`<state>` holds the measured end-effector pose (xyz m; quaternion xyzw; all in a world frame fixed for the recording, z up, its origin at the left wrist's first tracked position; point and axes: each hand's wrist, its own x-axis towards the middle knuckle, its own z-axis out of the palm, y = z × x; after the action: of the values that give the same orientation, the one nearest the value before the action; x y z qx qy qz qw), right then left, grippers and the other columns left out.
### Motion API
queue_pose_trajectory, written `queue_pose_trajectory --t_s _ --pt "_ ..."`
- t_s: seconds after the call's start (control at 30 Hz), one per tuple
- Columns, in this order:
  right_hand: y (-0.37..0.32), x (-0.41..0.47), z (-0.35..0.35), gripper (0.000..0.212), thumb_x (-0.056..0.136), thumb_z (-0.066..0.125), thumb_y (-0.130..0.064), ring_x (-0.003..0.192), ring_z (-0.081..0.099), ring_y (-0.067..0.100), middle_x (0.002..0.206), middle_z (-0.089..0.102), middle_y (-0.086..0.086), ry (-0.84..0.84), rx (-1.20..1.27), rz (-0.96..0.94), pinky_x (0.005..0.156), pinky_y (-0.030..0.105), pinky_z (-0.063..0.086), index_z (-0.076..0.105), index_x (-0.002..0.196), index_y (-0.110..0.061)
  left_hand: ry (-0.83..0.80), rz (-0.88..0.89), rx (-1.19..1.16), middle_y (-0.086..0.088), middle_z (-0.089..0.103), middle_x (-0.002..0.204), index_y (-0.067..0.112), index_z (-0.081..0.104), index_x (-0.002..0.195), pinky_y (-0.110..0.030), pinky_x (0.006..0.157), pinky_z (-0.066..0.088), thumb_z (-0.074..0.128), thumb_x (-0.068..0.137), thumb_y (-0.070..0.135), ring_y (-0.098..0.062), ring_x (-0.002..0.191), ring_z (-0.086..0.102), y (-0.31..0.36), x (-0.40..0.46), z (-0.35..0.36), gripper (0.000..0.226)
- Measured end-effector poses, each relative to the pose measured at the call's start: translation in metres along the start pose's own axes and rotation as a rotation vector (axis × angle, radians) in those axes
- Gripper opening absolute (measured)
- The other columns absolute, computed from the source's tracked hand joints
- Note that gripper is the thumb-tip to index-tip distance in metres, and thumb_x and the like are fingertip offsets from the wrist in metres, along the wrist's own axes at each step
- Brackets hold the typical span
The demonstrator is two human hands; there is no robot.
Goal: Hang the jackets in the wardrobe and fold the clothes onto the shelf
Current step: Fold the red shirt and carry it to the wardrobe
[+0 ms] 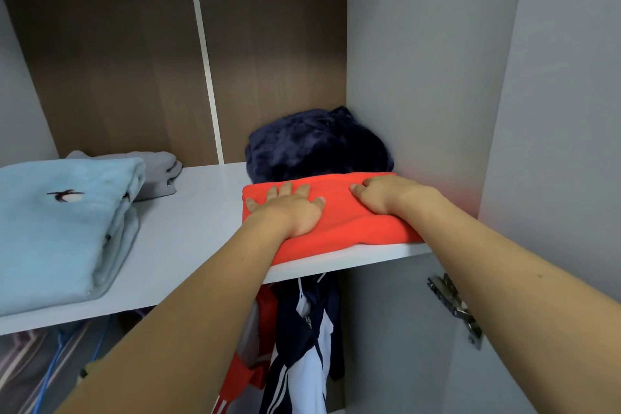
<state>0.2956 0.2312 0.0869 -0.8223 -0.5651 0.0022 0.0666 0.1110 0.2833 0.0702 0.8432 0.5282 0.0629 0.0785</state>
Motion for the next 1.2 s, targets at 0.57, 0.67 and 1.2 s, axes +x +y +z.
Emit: queue_pose_trajectory --t_s 0.57,0.67,1.2 --pt "0.04 -0.109 -0.025 0.035 0.102 0.042 -0.03 0.116 0.056 0.032 0.123 0.064 0.015 0.411 0.435 -0.015 0.089 0.029 0.041 0.063 0.123 -0.011 0.212 0.066 0.057 -0.01 0.038 0.152 0.016 0.038 0.149 -0.053 0.112 0.029 0.021 0.101 0.052 -0.034 0.138 0.034 0.0 -0.034 -0.018 0.062" --pt "0.038 -0.143 -0.017 0.034 0.101 0.043 -0.019 0.119 0.054 0.036 0.128 0.059 0.02 0.439 0.447 -0.033 0.1 0.036 0.042 0.059 0.124 -0.001 0.211 0.102 0.045 -0.01 0.033 0.156 0.017 0.034 0.151 -0.056 0.114 0.026 0.021 0.101 0.052 -0.034 0.141 0.031 0.007 -0.061 -0.02 0.062" --pt "0.025 -0.175 0.035 0.062 0.105 0.024 -0.039 0.151 0.0 0.028 0.163 0.001 0.018 0.228 0.23 0.012 0.122 0.043 -0.001 0.005 0.157 -0.011 0.128 0.071 0.11 0.002 0.011 0.166 0.036 0.015 0.157 -0.055 0.121 0.008 0.007 0.102 0.054 -0.027 0.152 0.009 -0.003 -0.121 0.013 0.059"
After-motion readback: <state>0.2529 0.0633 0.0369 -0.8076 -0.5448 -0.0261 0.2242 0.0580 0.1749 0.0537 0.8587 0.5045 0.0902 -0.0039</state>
